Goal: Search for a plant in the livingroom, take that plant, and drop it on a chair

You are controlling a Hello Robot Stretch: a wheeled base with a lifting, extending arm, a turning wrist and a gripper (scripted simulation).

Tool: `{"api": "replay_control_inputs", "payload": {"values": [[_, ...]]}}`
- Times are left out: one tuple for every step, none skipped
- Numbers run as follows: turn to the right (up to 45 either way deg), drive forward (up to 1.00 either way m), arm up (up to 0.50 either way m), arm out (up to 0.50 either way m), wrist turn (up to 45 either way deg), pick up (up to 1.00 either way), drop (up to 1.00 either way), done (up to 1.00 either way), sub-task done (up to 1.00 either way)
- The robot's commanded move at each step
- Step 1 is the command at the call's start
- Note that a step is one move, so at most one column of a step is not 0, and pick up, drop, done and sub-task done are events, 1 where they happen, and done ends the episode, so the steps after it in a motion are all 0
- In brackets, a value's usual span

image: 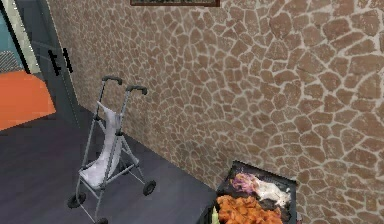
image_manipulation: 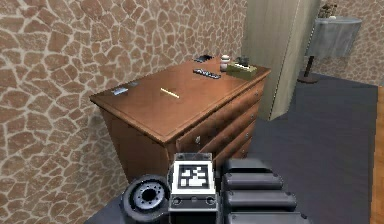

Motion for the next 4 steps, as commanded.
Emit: {"api": "replay_control_inputs", "payload": {"values": [[-45.0,0.00,0.00,0.00,0.0,0.00,0.00,0.00,0.00],[-45.0,0.00,0.00,0.00,0.0,0.00,0.00,0.00,0.00],[-45.0,0.00,0.00,0.00,0.0,0.00,0.00,0.00,0.00],[-24.0,0.00,0.00,0.00,0.0,0.00,0.00,0.00,0.00]]}}
